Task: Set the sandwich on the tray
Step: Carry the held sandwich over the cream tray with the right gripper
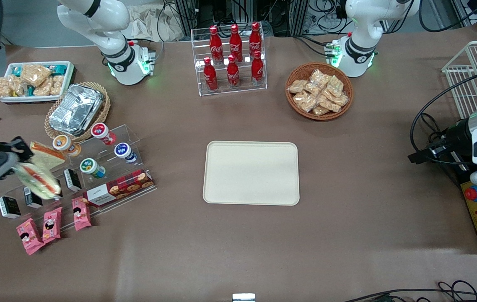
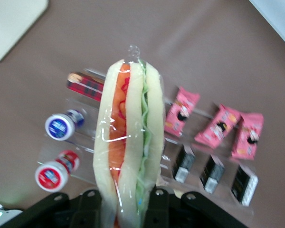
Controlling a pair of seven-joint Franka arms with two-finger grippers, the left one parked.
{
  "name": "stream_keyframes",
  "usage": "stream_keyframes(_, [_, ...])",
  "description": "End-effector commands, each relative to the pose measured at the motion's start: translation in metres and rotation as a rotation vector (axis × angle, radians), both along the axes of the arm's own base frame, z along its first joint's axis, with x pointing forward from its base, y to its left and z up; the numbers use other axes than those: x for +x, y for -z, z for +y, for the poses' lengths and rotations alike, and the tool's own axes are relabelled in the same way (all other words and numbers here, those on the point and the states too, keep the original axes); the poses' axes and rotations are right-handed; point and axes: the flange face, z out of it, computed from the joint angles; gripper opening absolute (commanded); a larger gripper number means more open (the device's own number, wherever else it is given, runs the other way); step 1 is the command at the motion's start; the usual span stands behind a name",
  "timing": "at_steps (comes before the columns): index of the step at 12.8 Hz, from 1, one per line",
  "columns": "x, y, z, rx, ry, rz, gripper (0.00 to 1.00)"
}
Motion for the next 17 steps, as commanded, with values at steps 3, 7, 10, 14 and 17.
stream_keyframes(3, [-0.015, -0.007, 0.163, 0.009, -0.107, -0.016, 0.27])
stream_keyframes(7, [-0.028, 0.011, 0.245, -0.001, -0.241, -0.021, 0.27])
stream_keyframes(10, [-0.032, 0.023, 0.275, 0.001, -0.278, -0.026, 0.27])
stream_keyframes(14, [-0.027, 0.040, 0.280, -0.003, -0.285, -0.006, 0.27])
stream_keyframes(17, [-0.023, 0.065, 0.310, 0.006, -0.318, -0.029, 0.27])
